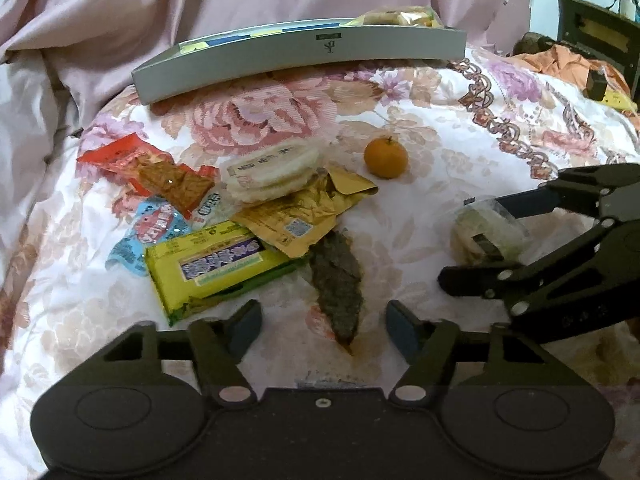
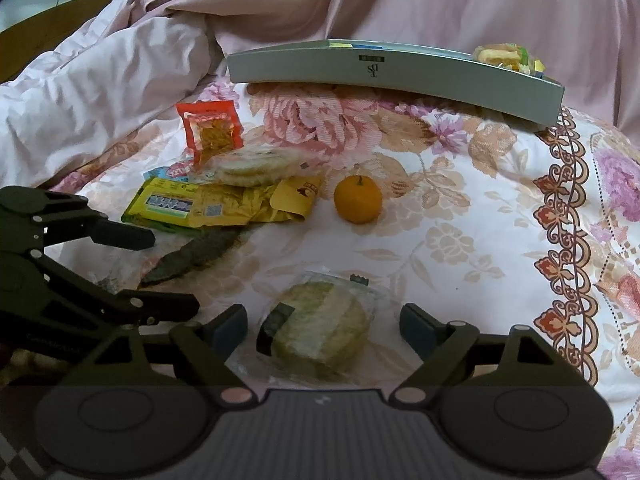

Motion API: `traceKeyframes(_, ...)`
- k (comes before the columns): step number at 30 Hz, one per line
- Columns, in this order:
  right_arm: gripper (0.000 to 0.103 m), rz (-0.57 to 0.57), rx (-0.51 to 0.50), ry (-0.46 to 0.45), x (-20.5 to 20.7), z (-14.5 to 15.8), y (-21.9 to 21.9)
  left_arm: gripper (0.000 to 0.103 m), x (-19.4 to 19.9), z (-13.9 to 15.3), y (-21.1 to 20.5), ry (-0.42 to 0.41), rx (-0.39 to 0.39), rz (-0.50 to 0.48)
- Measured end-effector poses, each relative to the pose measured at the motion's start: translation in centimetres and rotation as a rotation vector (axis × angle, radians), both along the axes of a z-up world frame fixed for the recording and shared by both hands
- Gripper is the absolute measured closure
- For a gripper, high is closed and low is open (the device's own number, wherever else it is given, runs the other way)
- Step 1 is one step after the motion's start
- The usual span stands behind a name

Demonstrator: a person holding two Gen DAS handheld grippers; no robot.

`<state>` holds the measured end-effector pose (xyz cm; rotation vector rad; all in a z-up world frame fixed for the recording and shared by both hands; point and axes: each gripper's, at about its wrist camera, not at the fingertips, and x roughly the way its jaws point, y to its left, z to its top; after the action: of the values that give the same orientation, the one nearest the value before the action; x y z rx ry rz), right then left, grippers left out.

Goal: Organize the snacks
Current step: 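Grasp the dark dried snack with the left tool while the right tool grasps the wrapped round cookie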

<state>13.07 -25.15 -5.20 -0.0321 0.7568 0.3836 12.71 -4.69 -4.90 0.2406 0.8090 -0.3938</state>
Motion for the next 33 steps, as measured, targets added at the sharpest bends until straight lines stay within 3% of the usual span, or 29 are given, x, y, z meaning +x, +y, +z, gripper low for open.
traceKeyframes(2,0.015,0.007,-0.011,-0.008,-0.1,-0.1,0.2,0.05,-0.1,0.0,-0.2,-0.004,-0.002,-0.015)
traceKeyframes(5,0.021,0.015,-0.021,-0.03,-0.4,-0.1,0.4,0.051,-0.5,0.0,-0.6,-0.021,0.014,-0.026)
traceKeyframes(9,0.035,0.023,-0.017,-0.035,-0.4,-0.1,0.5,0.052,-0.6,0.0,-0.6,-0.018,0.012,-0.022)
traceKeyframes(14,0.043,0.036,-0.019,-0.043,-0.5,0.0,0.6,0.052,-0.6,0.2,-0.5,0.0,0.002,-0.012)
traceKeyframes(26,0.047,0.005,-0.133,-0.161,-1.2,1.0,0.6,0.052,-0.5,1.2,0.4,0.147,-0.205,0.069)
traceKeyframes(33,0.047,-0.021,-0.151,-0.205,-1.2,1.8,0.1,0.052,-1.2,1.7,0.5,0.174,-0.261,0.103)
